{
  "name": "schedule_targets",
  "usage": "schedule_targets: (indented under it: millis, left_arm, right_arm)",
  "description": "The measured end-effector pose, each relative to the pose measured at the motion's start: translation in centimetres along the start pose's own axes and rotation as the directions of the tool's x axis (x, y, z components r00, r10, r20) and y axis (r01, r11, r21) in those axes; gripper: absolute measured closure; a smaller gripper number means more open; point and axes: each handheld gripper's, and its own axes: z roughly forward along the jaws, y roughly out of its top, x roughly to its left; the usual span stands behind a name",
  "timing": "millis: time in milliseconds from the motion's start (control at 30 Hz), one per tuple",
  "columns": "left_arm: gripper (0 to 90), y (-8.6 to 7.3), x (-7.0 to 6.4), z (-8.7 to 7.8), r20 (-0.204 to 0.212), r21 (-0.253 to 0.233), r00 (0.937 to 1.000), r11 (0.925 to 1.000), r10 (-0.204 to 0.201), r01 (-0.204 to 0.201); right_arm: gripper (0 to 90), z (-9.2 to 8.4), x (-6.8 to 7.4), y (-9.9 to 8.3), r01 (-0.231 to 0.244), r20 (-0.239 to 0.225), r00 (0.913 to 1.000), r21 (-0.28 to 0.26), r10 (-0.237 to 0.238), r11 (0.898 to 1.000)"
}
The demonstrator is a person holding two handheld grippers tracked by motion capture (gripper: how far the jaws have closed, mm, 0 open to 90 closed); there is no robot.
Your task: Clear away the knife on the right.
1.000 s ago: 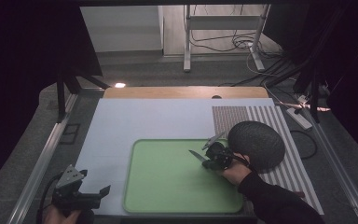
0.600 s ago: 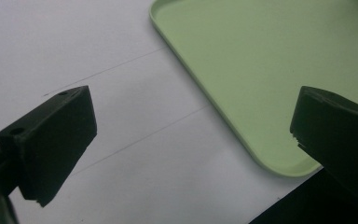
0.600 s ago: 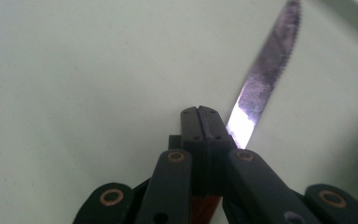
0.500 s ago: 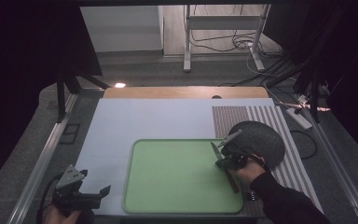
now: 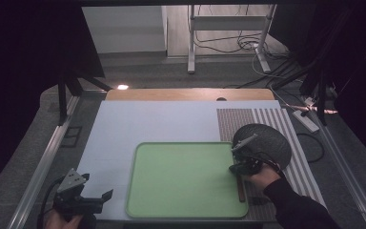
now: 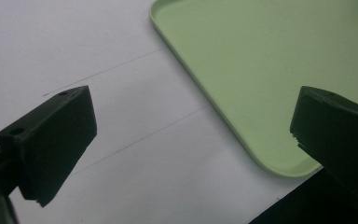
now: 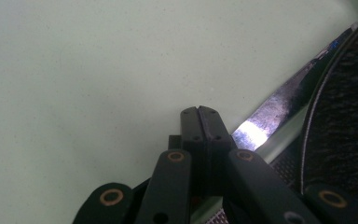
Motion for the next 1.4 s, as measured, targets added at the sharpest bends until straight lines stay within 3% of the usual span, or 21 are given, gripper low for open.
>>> schedule_targets:
  millis: [300, 367, 467, 500, 633, 900, 1167, 1400]
  left_arm:
    - [0.4, 0.0, 0.0, 0.0, 0.001, -0.001, 1.0, 1.0, -0.002, 0.002]
    - [0.5, 0.0, 0.0, 0.0, 0.001, -0.001, 1.0, 1.0, -0.003, 0.003]
    - [0.4, 0.0, 0.0, 0.0, 0.001, -0.001, 1.0, 1.0, -0.002, 0.002]
    - [0.4, 0.0, 0.0, 0.0, 0.0, -0.001, 1.0, 1.0, -0.002, 0.002]
    - [0.4, 0.0, 0.0, 0.0, 0.001, -0.001, 1.0, 1.0, -0.002, 0.002]
    - [0.4, 0.0, 0.0, 0.0, 0.0, -0.001, 1.0, 1.0, -0.003, 0.003]
    - [0.4, 0.0, 0.0, 0.0, -0.001, -0.001, 1.0, 1.0, -0.005, 0.005]
    - [0.3, 0.0, 0.1, 0.0, -0.002, -0.001, 1.0, 1.0, -0.007, 0.007]
  right_arm:
    - [67.3, -1.4, 0.4, 0.3, 0.012, 0.002, 0.9999, -0.094, -0.011, 0.996]
    - [52.4, -2.0, 0.6, 0.1, 0.004, -0.003, 1.0, -0.118, -0.004, 0.993]
    - [42.8, -2.4, 0.6, -0.1, -0.008, -0.008, 0.9999, -0.14, 0.007, 0.99]
    - [31.1, -2.9, 0.8, -0.3, -0.011, 0.008, 0.9999, -0.173, 0.012, 0.985]
    - [16.5, -4.1, 1.2, -0.9, -0.024, 0.054, 0.9978, -0.222, 0.037, 0.975]
    - [12.0, -5.2, 1.7, -2.6, -0.034, 0.061, 0.997, -0.216, 0.048, 0.976]
    - [3.4, -6.7, 2.3, -4.5, -0.064, 0.075, 0.9933, -0.279, 0.088, 0.958]
    - [3.3, -7.6, 2.6, -5.8, -0.072, 0.083, 0.9912, -0.315, 0.103, 0.946]
